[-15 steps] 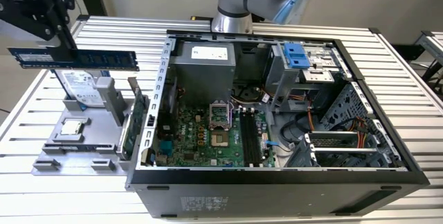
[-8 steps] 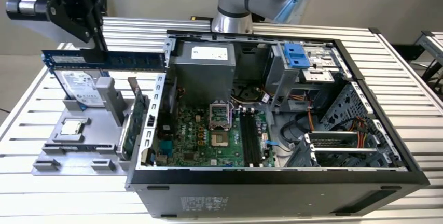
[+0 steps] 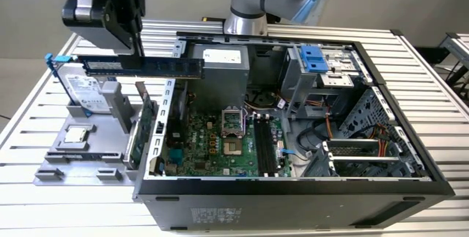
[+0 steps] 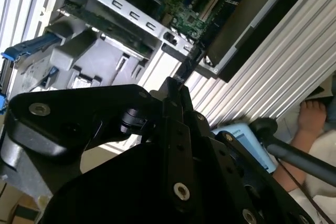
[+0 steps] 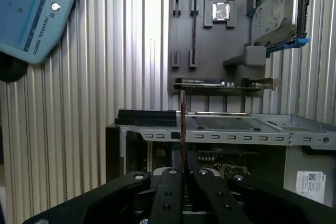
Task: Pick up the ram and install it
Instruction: 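Pick up the ram and move it above insertion slot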
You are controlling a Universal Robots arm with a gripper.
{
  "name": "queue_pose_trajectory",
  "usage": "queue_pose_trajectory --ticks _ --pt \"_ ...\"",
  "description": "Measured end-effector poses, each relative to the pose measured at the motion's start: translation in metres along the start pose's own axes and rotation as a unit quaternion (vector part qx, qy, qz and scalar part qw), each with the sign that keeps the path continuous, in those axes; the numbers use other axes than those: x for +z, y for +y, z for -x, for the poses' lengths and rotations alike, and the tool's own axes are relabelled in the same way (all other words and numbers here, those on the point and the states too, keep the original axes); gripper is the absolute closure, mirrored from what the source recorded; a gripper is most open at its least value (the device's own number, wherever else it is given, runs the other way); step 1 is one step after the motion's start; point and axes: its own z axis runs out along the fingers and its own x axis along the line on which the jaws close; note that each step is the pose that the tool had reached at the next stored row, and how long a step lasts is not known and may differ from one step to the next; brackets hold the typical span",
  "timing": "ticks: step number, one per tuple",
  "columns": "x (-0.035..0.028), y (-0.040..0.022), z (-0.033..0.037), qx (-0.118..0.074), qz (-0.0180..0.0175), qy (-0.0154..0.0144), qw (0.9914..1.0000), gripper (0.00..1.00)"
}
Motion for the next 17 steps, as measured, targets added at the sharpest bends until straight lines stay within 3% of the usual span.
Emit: queue_pose_trajectory --ticks 10,17 --pt "0.0028 -0.037 0.0002 0.0 0.0 0.0 1.0 1.0" --pt "0.0053 -0.068 0.0003 0.0 0.0 0.0001 1.0 1.0"
